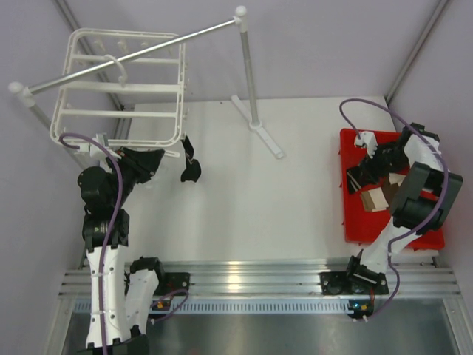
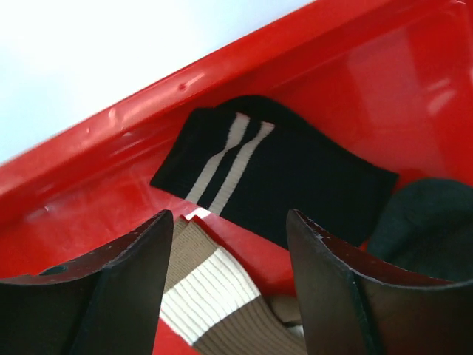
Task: Clip the socks to the hanger
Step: Pick up the sock from the bin.
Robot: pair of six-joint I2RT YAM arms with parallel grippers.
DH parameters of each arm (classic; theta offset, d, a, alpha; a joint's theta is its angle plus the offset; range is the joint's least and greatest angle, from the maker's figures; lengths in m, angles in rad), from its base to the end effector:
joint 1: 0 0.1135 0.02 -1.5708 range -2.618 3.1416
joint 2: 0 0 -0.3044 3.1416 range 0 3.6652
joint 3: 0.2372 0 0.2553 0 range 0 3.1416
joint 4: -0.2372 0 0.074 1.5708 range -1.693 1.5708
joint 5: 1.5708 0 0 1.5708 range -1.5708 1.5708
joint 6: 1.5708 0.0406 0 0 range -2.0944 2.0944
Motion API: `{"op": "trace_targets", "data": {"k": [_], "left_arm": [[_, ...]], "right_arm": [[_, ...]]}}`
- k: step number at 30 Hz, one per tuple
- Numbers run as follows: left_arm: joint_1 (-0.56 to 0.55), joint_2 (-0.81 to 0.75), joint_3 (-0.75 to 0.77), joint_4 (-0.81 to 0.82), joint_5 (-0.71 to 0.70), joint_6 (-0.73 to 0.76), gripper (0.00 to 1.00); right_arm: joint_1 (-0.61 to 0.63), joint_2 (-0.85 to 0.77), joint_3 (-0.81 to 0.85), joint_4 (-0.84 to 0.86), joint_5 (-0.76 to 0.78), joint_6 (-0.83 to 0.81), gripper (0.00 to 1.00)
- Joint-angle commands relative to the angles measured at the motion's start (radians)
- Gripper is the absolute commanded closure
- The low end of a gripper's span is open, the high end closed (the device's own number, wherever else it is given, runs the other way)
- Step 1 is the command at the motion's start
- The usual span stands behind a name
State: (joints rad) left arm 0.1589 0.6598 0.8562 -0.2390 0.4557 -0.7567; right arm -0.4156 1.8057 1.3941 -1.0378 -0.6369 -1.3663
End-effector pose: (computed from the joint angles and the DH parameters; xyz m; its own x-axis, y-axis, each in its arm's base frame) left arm 0.1228 0.0016 0.4026 -0.2311 -0.6614 -0.7136 0.1835 0.6906 -0.6995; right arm 0.3347 -0.1213 0.2594 -0.4377 -0.6673 -0.6026 -0.8367 0.5477 0.0013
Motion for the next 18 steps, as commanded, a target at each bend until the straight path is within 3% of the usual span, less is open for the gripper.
{"op": "trace_targets", "data": {"k": [1,14,18], "left_arm": [[0.002,0.004,0.001,0.017,0.008,0.013,1.0],[0.002,0.017,0.001,0.02,0.005,0.022,1.0],[0.002,0.017,0.007,0.014,0.001,0.028,1.0]], "right_arm": [[0.012,0.02,-0.012,-0.071,-0.003,-0.281,0.41],[0.075,0.009,-0.201,0.166,0.049,-0.24,0.45],[0.078,0.009,-0.239,0.226,0.063,-0.217,0.62]]}}
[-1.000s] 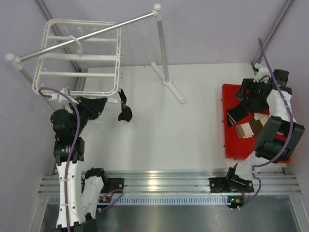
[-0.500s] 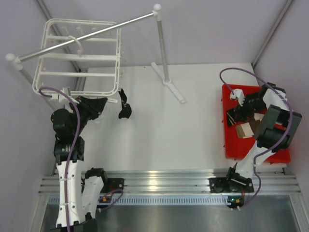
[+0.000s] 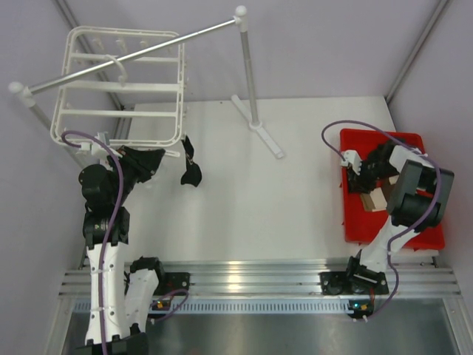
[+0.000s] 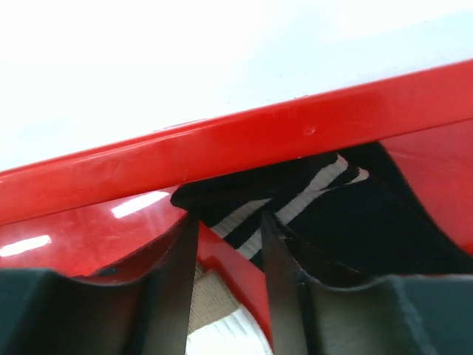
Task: Clip the socks to the hanger
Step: Pick up the sock from the bin.
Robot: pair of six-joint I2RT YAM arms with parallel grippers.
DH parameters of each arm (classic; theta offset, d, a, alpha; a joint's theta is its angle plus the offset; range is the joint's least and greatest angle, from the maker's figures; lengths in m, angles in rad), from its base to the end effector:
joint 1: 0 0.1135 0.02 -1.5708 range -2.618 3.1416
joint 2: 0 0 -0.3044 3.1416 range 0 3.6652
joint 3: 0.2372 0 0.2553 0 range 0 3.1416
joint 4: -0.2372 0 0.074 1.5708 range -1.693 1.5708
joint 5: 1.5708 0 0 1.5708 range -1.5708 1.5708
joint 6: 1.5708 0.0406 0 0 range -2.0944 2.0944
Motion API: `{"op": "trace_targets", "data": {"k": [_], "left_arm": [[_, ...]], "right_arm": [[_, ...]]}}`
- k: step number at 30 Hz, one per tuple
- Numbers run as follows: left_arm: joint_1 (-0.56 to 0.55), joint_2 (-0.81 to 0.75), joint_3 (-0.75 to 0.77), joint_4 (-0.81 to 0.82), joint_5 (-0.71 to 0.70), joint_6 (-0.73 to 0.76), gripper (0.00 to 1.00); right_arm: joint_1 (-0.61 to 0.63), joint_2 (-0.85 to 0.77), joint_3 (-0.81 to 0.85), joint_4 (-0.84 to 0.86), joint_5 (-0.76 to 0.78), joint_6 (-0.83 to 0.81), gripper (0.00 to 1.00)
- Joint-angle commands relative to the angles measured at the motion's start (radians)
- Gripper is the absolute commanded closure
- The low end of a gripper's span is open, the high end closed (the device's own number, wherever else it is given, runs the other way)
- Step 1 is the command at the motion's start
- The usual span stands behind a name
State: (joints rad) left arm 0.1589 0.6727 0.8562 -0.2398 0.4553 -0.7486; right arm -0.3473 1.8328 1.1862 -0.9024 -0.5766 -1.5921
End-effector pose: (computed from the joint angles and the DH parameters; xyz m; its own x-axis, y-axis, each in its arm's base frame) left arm 0.1265 0.0022 0.4012 -0.2390 -0.6574 -0.7146 0.1757 0.6946 -0.6977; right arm 0.3229 -0.0933 0.1979 -0.2541 -0.7994 -0.5445 -0.9457 0.3233 -0.0334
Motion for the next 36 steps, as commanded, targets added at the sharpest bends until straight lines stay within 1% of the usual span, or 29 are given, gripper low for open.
{"op": "trace_targets", "data": {"k": [1,3,4,5,9,14,18,21,24,27,28,29,30,31,33,34,36], "left_arm": [[0.002,0.004,0.009,0.013,0.002,0.02,1.0],[0.002,0.002,0.009,0.013,0.002,0.02,1.0],[0.002,0.004,0.007,0.013,0.002,0.017,1.0],[0.002,0.002,0.006,0.014,0.002,0.015,1.0],[0.002,0.004,0.015,0.014,0.006,0.018,1.0],[0.002,0.007,0.024,0.016,0.011,0.017,1.0],[0.002,0.007,0.024,0.019,0.017,0.011,1.0],[0.002,0.008,0.027,0.022,0.02,0.009,1.0],[0.002,0.008,0.03,0.023,0.022,0.009,1.0],[0.004,0.005,0.027,0.022,0.02,0.014,1.0],[0.004,0.004,0.027,0.019,0.02,0.015,1.0],[0.002,0.002,0.024,0.02,0.019,0.015,1.0],[0.004,0.001,0.024,0.019,0.019,0.014,1.0],[0.002,0.002,0.024,0.02,0.019,0.014,1.0],[0.002,0.004,0.026,0.022,0.017,0.014,1.0],[0.004,0.005,0.026,0.022,0.016,0.014,1.0],[0.002,0.008,0.027,0.022,0.016,0.015,1.0]], "right_arm": [[0.008,-0.024,-0.04,0.091,0.004,0.008,0.74],[0.002,-0.044,-0.048,0.091,0.003,0.007,0.86],[-0.002,-0.052,-0.051,0.092,0.001,0.014,0.96],[-0.012,-0.059,-0.051,0.092,-0.003,0.018,1.0],[-0.058,-0.101,0.004,0.022,-0.054,0.041,1.0],[-0.123,-0.147,0.139,-0.139,-0.138,0.061,1.0],[-0.148,-0.187,0.234,-0.234,-0.192,0.081,1.0],[-0.151,-0.199,0.26,-0.256,-0.204,0.116,1.0],[-0.141,-0.198,0.244,-0.26,-0.171,0.106,1.0],[-0.107,-0.205,0.181,-0.184,-0.097,0.2,1.0],[-0.095,-0.207,0.158,-0.094,-0.073,0.284,1.0],[-0.066,-0.21,0.135,-0.049,-0.021,0.329,1.0],[-0.052,-0.217,0.081,0.007,0.003,0.377,1.0],[-0.039,-0.219,0.055,0.092,0.02,0.458,1.0],[0.001,-0.228,-0.014,0.195,0.061,0.551,1.0],[0.025,-0.222,-0.028,0.267,0.085,0.654,1.0],[0.042,-0.207,-0.039,0.295,0.092,0.714,1.0]]}}
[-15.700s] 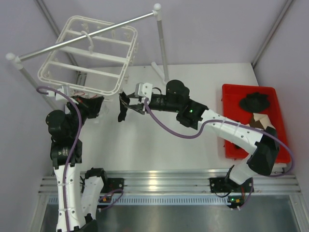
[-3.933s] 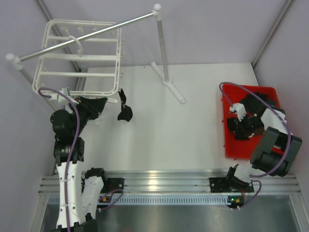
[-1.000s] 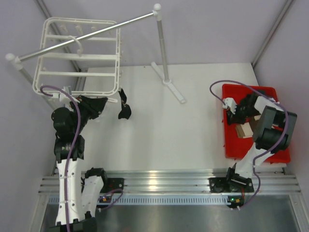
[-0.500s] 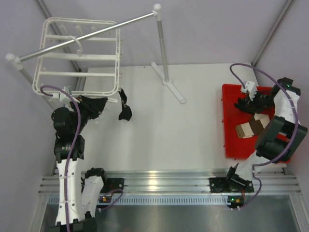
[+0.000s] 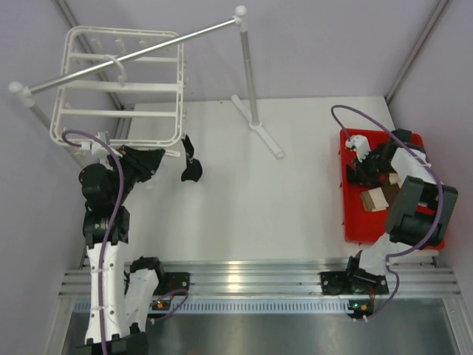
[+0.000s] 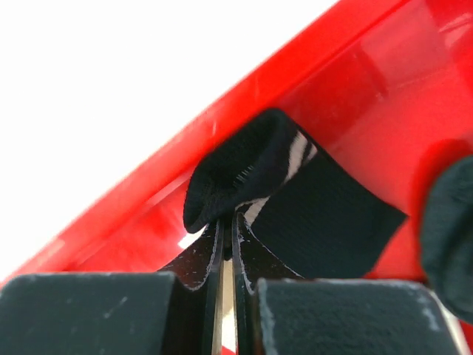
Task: Clip the socks to the hanger
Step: Pick up the sock from the bin.
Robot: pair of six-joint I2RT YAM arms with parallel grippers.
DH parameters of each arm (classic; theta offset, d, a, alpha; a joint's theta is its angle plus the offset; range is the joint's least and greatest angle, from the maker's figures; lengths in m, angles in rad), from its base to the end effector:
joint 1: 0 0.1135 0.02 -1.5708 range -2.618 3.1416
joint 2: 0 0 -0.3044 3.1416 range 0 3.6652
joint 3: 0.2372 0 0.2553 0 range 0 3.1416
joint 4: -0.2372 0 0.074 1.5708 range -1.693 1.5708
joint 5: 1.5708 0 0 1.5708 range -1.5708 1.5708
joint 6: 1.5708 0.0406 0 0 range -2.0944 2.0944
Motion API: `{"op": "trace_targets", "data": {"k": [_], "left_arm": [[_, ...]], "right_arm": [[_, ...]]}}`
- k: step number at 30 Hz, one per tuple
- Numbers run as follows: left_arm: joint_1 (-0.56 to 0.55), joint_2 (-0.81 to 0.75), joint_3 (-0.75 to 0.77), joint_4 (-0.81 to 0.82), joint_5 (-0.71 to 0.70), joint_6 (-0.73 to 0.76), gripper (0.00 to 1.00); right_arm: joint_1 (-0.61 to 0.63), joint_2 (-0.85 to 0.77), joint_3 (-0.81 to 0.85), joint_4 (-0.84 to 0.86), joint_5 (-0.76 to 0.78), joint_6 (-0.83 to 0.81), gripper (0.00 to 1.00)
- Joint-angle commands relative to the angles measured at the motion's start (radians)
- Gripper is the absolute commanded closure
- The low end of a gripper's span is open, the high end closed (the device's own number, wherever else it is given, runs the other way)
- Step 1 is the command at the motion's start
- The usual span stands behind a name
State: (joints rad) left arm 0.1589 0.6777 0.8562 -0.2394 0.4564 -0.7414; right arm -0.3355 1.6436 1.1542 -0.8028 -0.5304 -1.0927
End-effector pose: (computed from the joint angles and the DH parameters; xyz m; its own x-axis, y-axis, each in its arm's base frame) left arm 0.1279 0.0024 0.4007 -0.2417 -0.6527 -0.7180 0.1750 0.6985 -0.6938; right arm 0.3083 -0.0858 0.2486 -0.5532 -0.6182 -0.5584 -0.7358 0.6769 -0.0204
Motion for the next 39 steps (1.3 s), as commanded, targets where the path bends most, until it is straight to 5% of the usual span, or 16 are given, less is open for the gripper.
{"op": "trace_targets", "data": {"k": [1,3,6,9,18,28,29,30,33,39], "left_arm": [[0.002,0.003,0.027,0.022,0.013,0.011,1.0],[0.002,0.005,0.029,0.018,0.014,0.013,1.0],[0.002,0.005,0.026,0.017,0.013,0.016,1.0],[0.002,0.005,0.024,0.018,0.01,0.017,1.0],[0.002,0.011,0.024,0.023,0.011,0.014,1.0],[0.002,0.017,0.03,0.017,0.005,0.02,1.0],[0.002,0.016,0.032,0.015,0.005,0.022,1.0],[0.002,0.017,0.033,0.014,0.004,0.025,1.0],[0.001,0.017,0.035,0.011,0.005,0.025,1.0],[0.002,0.014,0.038,0.011,0.005,0.024,1.0]], "right_arm": [[0.035,-0.005,-0.002,0.204,0.043,0.271,1.0],[0.039,0.031,0.025,0.209,0.043,0.339,0.97],[0.033,0.056,0.051,0.206,0.027,0.364,0.72],[0.032,0.045,0.035,0.229,-0.006,0.338,0.58],[0.043,0.071,0.007,0.332,-0.04,0.249,0.55],[0.047,0.199,0.062,0.283,-0.01,0.235,0.58],[0.047,0.206,0.053,0.295,-0.005,0.232,0.6],[0.047,0.208,0.049,0.301,0.0,0.226,0.76],[0.036,0.191,0.042,0.31,-0.013,0.232,0.99],[-0.011,0.114,0.1,0.22,-0.072,0.218,1.0]]}}
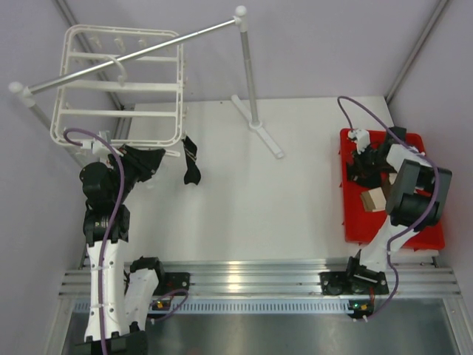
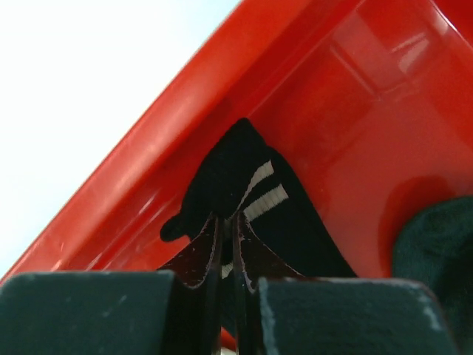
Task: Clip the socks to the hanger
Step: Pick up the sock from the bin, then clamp the sock onto the hanger.
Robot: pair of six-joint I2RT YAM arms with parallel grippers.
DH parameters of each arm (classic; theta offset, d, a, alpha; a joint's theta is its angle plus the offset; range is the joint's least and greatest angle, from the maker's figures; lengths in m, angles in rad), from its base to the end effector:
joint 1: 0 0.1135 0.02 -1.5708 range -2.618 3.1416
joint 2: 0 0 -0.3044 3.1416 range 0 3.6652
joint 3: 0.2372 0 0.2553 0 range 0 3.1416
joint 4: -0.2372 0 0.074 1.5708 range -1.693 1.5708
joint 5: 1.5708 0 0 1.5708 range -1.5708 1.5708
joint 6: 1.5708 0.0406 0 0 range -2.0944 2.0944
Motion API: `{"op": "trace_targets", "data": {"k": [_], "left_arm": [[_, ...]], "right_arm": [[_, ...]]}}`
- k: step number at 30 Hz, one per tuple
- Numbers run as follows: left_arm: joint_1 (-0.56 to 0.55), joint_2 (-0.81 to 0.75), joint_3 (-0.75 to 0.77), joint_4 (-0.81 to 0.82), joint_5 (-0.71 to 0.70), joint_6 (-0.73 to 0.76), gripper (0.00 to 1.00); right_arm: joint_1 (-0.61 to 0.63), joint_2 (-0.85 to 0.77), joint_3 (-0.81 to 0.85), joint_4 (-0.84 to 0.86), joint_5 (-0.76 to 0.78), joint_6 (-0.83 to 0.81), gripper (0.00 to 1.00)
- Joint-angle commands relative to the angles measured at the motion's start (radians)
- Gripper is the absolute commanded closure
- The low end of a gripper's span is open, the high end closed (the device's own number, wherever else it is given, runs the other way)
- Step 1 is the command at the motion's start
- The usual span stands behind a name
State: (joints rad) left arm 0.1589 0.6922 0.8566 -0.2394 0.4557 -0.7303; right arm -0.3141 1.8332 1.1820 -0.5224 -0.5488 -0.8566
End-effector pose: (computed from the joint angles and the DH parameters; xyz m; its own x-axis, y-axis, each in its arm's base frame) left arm 0.1320 0.0031 0.3993 -0.2494 -0.6466 -0.7209 0.1676 0.7044 -0.6898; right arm 0.3629 -0.0956 0.2046 -0.6286 -0.4736 -0.6169 -0.6157 0.7876 0.0228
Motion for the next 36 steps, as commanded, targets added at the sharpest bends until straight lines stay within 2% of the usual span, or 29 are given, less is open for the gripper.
{"op": "trace_targets", "data": {"k": [1,9,13,18,22,24,26,28,30,36], "left_arm": [[0.002,0.0,0.038,0.009,0.008,0.014,1.0],[0.001,-0.006,0.035,0.012,0.012,0.008,1.0],[0.004,-0.007,0.039,0.015,0.014,0.003,1.0],[0.002,-0.003,0.044,0.02,0.02,-0.006,1.0],[0.004,-0.002,0.048,0.026,0.031,-0.017,1.0],[0.002,-0.002,0.05,0.031,0.034,-0.023,1.0],[0.002,-0.003,0.053,0.034,0.037,-0.024,1.0],[0.004,-0.003,0.055,0.034,0.038,-0.026,1.0],[0.002,-0.003,0.058,0.037,0.041,-0.029,1.0],[0.002,-0.002,0.059,0.038,0.051,-0.04,1.0]], "right_arm": [[-0.054,-0.08,0.091,-0.085,-0.066,-0.018,1.0],[-0.132,-0.111,0.232,-0.254,-0.126,-0.038,1.0],[-0.141,-0.147,0.278,-0.327,-0.253,-0.01,1.0],[-0.097,-0.271,0.298,-0.358,-0.439,0.148,1.0],[0.038,-0.377,0.259,-0.254,-0.516,0.313,1.0],[0.104,-0.437,0.199,-0.174,-0.52,0.466,1.0],[0.219,-0.497,0.121,-0.01,-0.501,0.63,1.0],[0.36,-0.535,0.058,0.146,-0.455,0.73,1.0],[0.499,-0.546,0.028,0.25,-0.397,0.905,1.0],[0.82,-0.513,0.028,0.413,-0.237,1.065,1.0]]}}
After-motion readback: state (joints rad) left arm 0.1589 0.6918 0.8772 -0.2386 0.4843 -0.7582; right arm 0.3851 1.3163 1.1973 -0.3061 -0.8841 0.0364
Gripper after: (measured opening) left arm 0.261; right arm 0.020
